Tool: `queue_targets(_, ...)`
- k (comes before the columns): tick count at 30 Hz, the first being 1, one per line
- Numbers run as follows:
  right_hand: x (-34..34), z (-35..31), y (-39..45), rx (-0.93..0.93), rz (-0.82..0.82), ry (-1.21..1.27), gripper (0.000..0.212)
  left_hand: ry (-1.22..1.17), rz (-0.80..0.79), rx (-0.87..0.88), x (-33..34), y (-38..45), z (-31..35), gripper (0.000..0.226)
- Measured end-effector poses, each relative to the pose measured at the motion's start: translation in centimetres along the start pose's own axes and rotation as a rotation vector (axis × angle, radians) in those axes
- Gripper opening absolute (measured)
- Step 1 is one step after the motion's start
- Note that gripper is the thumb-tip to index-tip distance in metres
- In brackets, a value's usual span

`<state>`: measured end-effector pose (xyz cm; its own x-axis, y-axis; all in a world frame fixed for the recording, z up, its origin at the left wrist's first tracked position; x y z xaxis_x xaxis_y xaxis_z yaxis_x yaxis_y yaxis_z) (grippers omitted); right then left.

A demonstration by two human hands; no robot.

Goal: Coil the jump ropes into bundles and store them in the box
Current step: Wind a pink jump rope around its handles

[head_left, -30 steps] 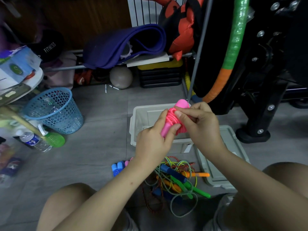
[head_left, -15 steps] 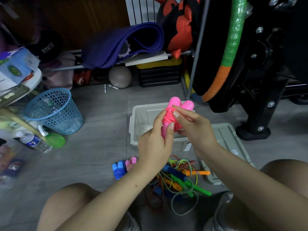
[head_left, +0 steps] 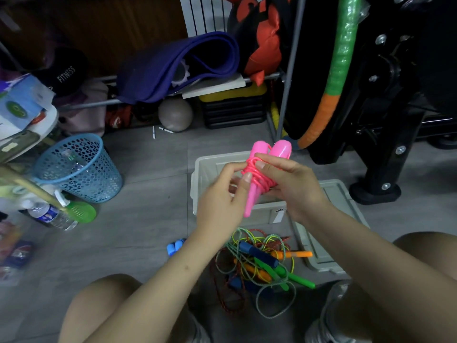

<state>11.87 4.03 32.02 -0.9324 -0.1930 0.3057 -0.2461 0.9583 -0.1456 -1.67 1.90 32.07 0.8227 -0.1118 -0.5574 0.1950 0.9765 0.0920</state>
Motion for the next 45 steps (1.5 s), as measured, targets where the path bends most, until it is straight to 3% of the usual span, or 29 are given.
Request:
queue_targets(3,-0.4,-0.1,0.3,0.026,-0.014,-0.075,0.015,-0.133,-0.028,0.061,-1.4,1.4,-0.5,0.010)
queue_targets(8,-0.1,-0.5,0.1,0.061,-0.125,-0.244,0.018,-0.346,-0.297,-0.043,-1.9,2.5,-1.3,0.018)
queue_targets(14,0.2,0.0,-0.5,0.090,-0.215,-0.363,0.013,-0.238,-0.446,-0.055,-1.6,2.1,-1.2,0.021)
queue_targets(18,0.1,-0.4,-0.3,0.092,-0.231,-0.408,0.009,-0.018,-0.340,0.097,-1.6,2.0,-1.0,0.017)
queue_targets(22,0.2,-1.0,-0.3,0.053,-0.240,-0.437,0.009,0.170,-0.135,0.295,-1.7,1.0,0.5,0.005)
queue_targets(25,0.1,-1.3,-0.2,0.051,-0.244,-0.424,0.007,0.193,-0.052,0.342,-1.8,0.6,1.0,0.004)
queue_targets(28,0.1,-1.7,-0.2,0.040,-0.265,-0.442,0.008,0.094,-0.062,0.289,-1.6,0.8,0.8,0.004)
queue_targets(32,0.1,-2.1,-0.4,0.038,-0.348,-0.455,0.011,-0.158,-0.100,0.224,-1.4,0.9,0.2,0.025)
queue_targets(34,0.1,-2.3,-0.4,0.032,-0.385,-0.493,0.010,-0.103,-0.087,0.234,-1.6,0.8,0.4,0.025)
queue_targets(36,0.2,-2.4,-0.4,0.037,-0.436,-0.509,0.013,0.037,-0.060,0.297,-1.8,0.7,0.9,0.011)
queue_targets(40,0.1,-2.3,-0.2,0.063,-0.473,-0.518,0.037,0.318,-0.049,0.447,-1.7,0.7,1.4,0.016)
queue_targets(45,0.0,-2.2,0.1,0.053,-0.457,-0.617,0.047,0.342,-0.055,0.478,-1.3,0.7,1.6,0.013)
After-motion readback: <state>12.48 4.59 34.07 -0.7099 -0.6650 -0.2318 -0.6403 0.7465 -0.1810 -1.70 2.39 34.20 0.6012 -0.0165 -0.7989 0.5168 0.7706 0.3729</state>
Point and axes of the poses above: each hand's wrist, its own y-axis towards the middle knuckle, its own x-axis out of the palm, z = x × y, the point moved 5 cm from there along y, towards the middle knuckle, and after that the axes turned 15 degrees about -z, right-handed, at the moved point
